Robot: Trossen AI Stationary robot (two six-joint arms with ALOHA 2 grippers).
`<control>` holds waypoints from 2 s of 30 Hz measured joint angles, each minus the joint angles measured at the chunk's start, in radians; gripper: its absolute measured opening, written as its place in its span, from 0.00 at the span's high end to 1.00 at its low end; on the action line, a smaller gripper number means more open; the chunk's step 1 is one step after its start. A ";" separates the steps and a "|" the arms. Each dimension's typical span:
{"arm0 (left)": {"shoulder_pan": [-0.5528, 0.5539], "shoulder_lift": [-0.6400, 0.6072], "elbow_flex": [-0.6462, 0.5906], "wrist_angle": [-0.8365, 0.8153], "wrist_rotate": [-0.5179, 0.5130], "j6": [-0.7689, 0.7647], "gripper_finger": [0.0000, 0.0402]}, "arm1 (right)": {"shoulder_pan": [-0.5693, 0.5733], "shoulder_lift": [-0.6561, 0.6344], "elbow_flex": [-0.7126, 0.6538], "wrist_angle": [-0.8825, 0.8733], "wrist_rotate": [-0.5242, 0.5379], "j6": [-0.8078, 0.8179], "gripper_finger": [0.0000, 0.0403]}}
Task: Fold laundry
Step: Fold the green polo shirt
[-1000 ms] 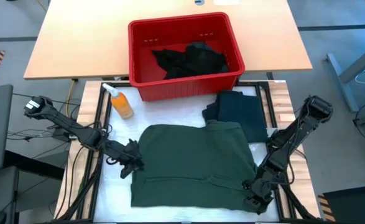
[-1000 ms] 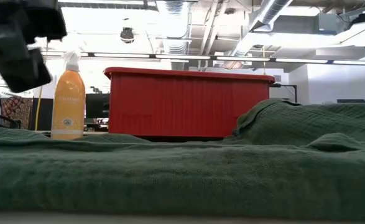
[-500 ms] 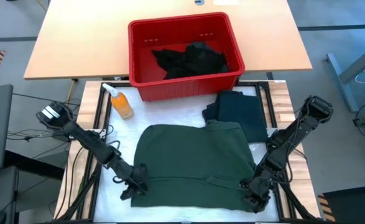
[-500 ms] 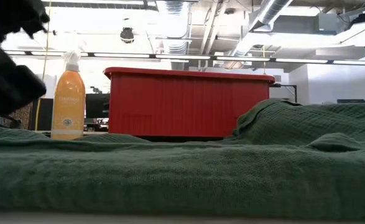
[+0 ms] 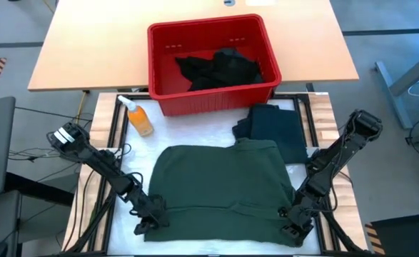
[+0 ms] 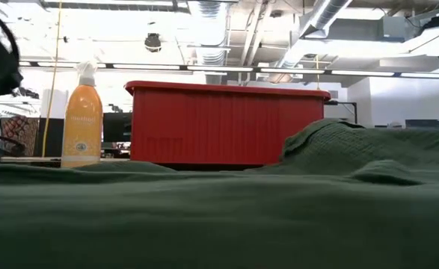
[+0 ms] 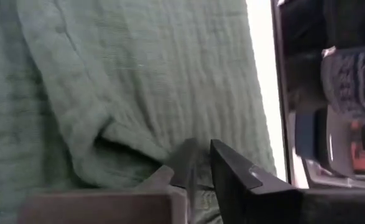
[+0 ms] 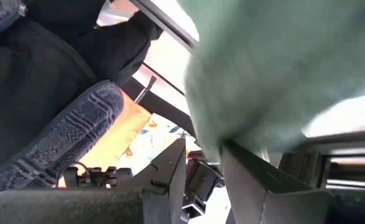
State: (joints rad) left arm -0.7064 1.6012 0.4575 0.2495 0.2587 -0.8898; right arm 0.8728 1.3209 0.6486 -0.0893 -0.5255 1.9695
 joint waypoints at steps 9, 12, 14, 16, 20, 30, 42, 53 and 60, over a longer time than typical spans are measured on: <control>-0.029 -0.130 -0.002 -0.308 0.166 -0.148 0.99 | 0.036 -0.001 0.019 -0.054 0.008 -0.007 0.68; -0.029 -0.173 -0.005 -0.319 0.181 -0.131 0.98 | 0.014 -0.001 0.019 -0.088 0.077 -0.053 0.68; -0.029 -0.221 -0.007 -0.316 0.179 -0.131 0.97 | -0.019 -0.008 0.019 -0.088 0.123 -0.092 0.68; -0.027 -0.275 -0.008 -0.302 0.173 -0.137 0.94 | -0.055 -0.033 0.019 -0.095 0.155 -0.138 0.68; -0.016 -0.411 -0.005 -0.300 0.112 -0.168 0.86 | -0.129 -0.126 0.020 -0.166 0.198 -0.225 0.68; 0.185 -0.701 0.012 -0.378 -0.337 0.020 0.72 | -0.403 -0.379 0.020 -0.327 0.447 -0.678 0.71; 0.724 -0.489 0.126 -0.426 -0.218 0.616 0.69 | -0.949 -0.407 0.020 -0.375 0.389 -1.525 0.71; 0.927 -0.318 0.258 -0.553 -0.240 0.962 0.48 | -1.134 -0.284 0.119 -0.465 0.369 -1.891 0.49; 1.020 -0.212 0.259 -0.610 -0.242 1.014 0.45 | -1.167 -0.105 0.202 -0.689 0.414 -2.068 0.38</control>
State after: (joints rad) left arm 0.3132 1.3892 0.7170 -0.3609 0.0171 0.1245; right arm -0.2945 1.2160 0.8503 -0.7787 -0.1111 -0.0981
